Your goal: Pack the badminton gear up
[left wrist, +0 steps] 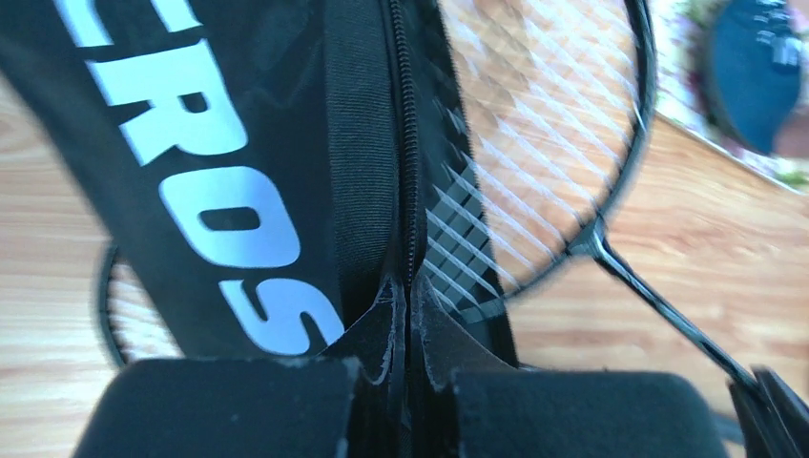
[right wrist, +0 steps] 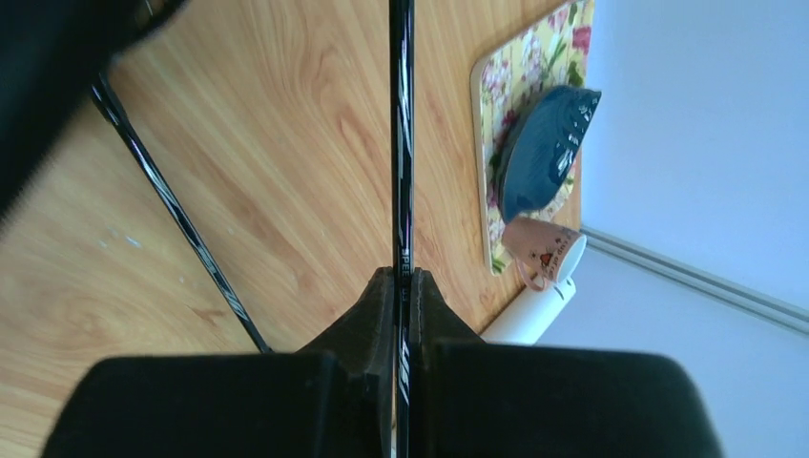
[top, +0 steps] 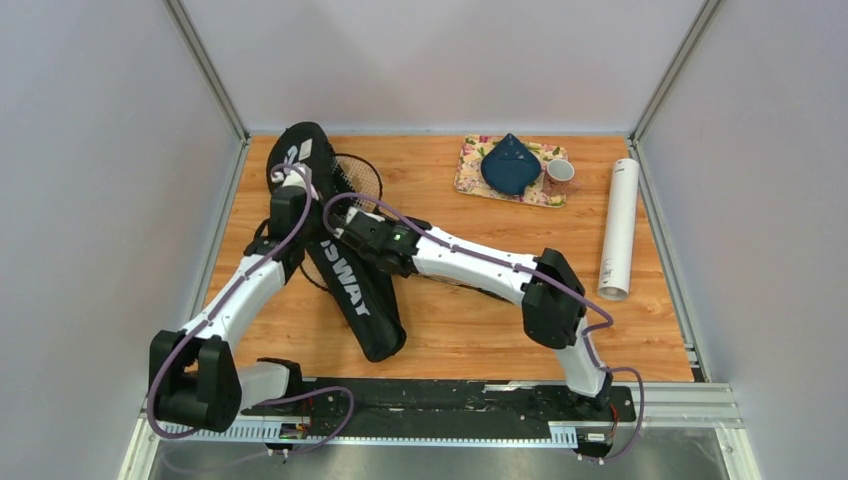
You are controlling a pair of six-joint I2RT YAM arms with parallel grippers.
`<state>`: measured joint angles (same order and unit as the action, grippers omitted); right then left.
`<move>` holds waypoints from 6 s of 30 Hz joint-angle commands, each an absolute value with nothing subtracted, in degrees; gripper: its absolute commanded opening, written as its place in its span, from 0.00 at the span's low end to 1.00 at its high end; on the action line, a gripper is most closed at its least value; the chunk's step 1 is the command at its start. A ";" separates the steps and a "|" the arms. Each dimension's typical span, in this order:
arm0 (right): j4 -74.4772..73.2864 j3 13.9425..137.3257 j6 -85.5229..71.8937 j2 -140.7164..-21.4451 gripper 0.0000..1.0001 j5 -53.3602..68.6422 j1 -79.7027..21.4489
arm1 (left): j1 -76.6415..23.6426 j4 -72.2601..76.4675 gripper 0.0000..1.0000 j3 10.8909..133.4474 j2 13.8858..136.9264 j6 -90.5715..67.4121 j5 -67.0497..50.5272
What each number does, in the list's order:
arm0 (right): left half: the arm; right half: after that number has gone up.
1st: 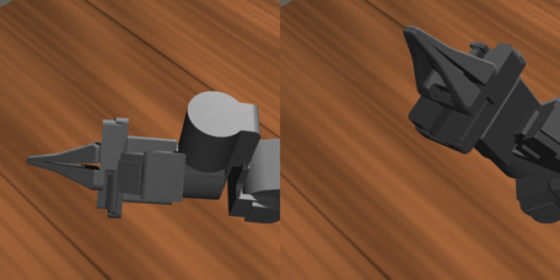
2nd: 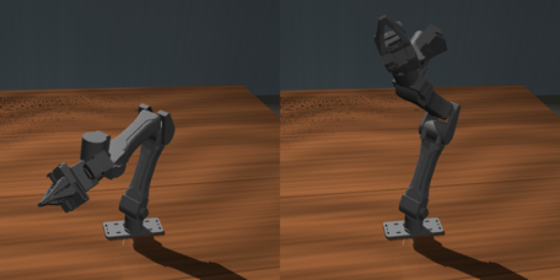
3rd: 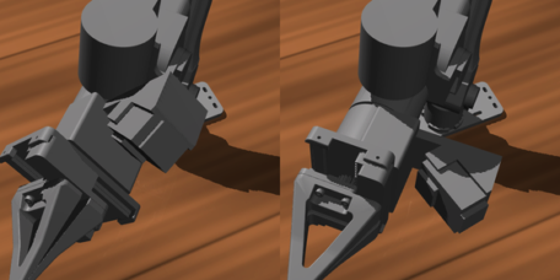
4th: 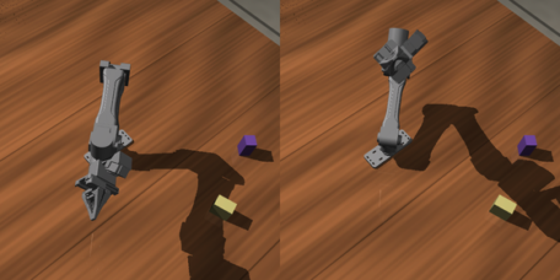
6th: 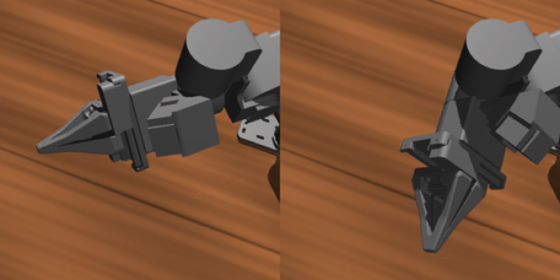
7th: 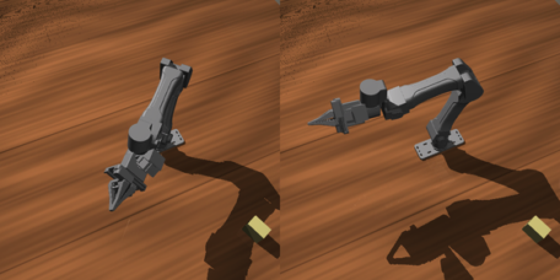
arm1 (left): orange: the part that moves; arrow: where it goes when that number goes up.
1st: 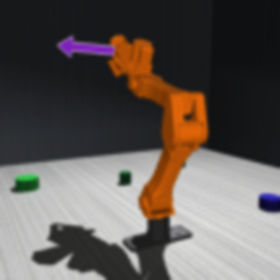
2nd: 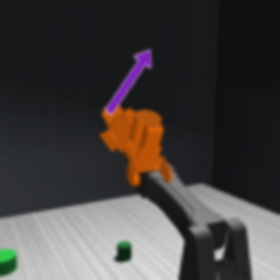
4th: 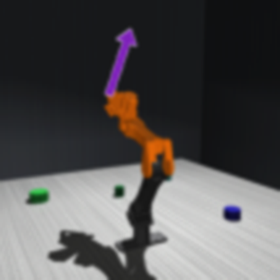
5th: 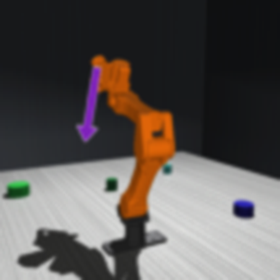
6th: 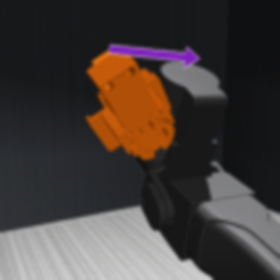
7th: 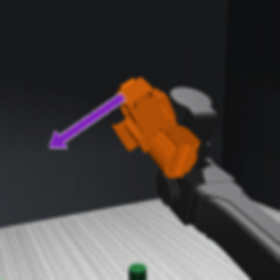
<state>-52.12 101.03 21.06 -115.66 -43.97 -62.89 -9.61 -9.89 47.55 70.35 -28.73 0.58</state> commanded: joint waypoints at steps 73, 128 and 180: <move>-28.57 54.32 -16.35 -89.56 0.59 24.26 -43.50 | -14.50 9.06 0.00 32.78 74.18 -44.91 -30.77; -3.61 63.37 -36.39 -100.10 0.02 26.45 -50.54 | -18.72 11.51 0.00 30.76 78.13 -47.29 -33.92; 15.72 54.93 -48.33 -111.44 0.38 27.42 -41.92 | -31.99 -12.75 0.48 31.99 65.04 -32.08 -6.85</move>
